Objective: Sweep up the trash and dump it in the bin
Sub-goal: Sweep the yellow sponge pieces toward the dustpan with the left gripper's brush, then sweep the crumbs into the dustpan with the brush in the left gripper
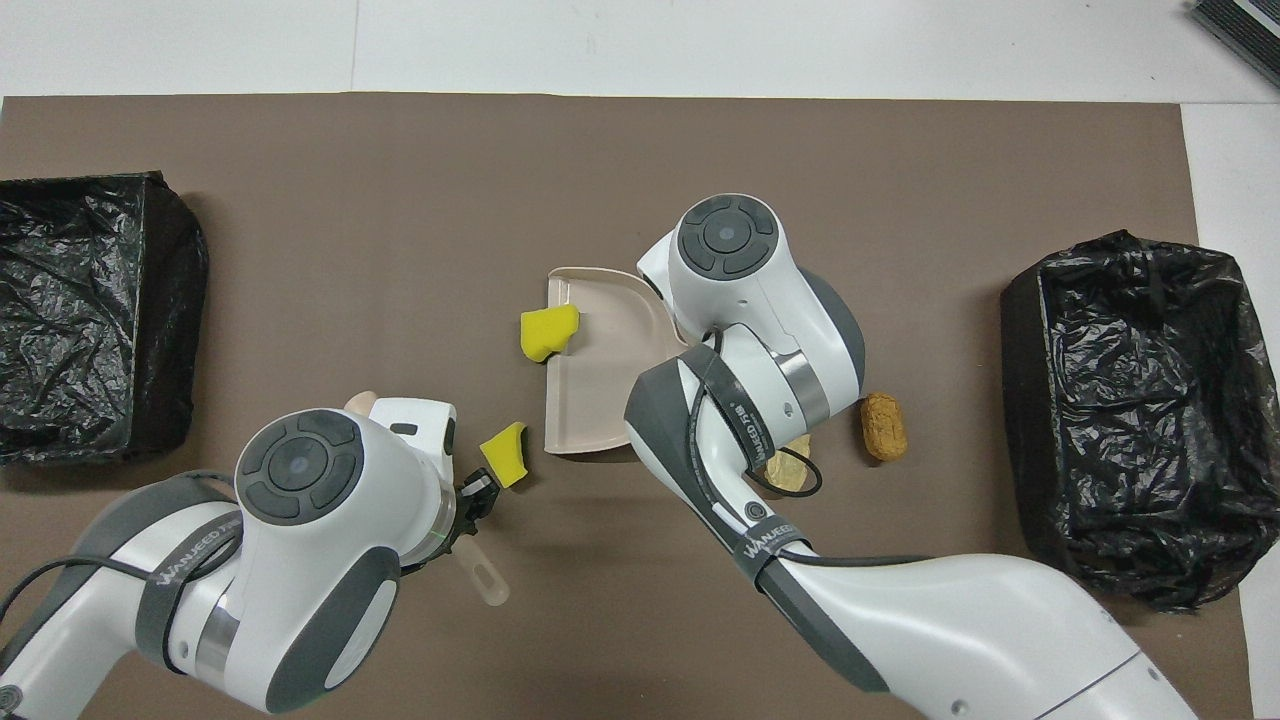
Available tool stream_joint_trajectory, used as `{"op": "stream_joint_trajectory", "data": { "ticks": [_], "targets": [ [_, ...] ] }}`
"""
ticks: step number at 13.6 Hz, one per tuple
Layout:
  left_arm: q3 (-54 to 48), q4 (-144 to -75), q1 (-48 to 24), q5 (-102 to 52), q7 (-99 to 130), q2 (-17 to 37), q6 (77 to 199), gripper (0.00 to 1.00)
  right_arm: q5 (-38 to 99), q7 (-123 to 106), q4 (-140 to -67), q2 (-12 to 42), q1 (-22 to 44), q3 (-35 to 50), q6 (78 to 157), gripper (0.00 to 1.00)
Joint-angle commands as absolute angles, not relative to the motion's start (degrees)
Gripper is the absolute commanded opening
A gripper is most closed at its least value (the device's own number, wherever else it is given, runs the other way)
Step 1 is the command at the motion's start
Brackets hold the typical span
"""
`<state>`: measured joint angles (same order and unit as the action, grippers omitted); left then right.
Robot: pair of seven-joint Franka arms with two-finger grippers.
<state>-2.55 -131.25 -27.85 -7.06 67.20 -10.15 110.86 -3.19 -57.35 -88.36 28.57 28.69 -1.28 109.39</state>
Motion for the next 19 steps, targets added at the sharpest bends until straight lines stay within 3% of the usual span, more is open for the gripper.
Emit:
{"op": "stream_joint_trajectory", "data": {
  "ticks": [1,4,7,14,19],
  "targets": [
    [-2.9,-137.01,-26.28,-5.8,75.39,-14.67,108.73,0.0,-3.34,-61.16,-89.56,28.3,28.04,-0.88,111.53,0.0],
    [-3.43,-145.17,-28.64,-5.8,75.41,-18.89,111.95,0.0,-3.34,-64.94,-91.4,27.86,27.95,-0.88,114.51,0.0],
    [-3.43,-148.0,-33.64,-5.8,70.61,-18.11,117.23,0.0,-3.6,-64.87,-92.55,27.25,28.56,-0.88,114.34,0.0],
    [-3.34,-142.13,-33.49,-10.98,54.4,-11.08,127.26,0.0,-3.6,-64.69,-92.55,27.25,28.13,-0.88,114.35,0.0],
    [-4.3,-135.54,-39.54,-11.87,54.49,-2.47,136.14,0.0,-3.6,-64.69,-92.55,27.33,28.04,-0.88,114.35,0.0]
  ]
}}
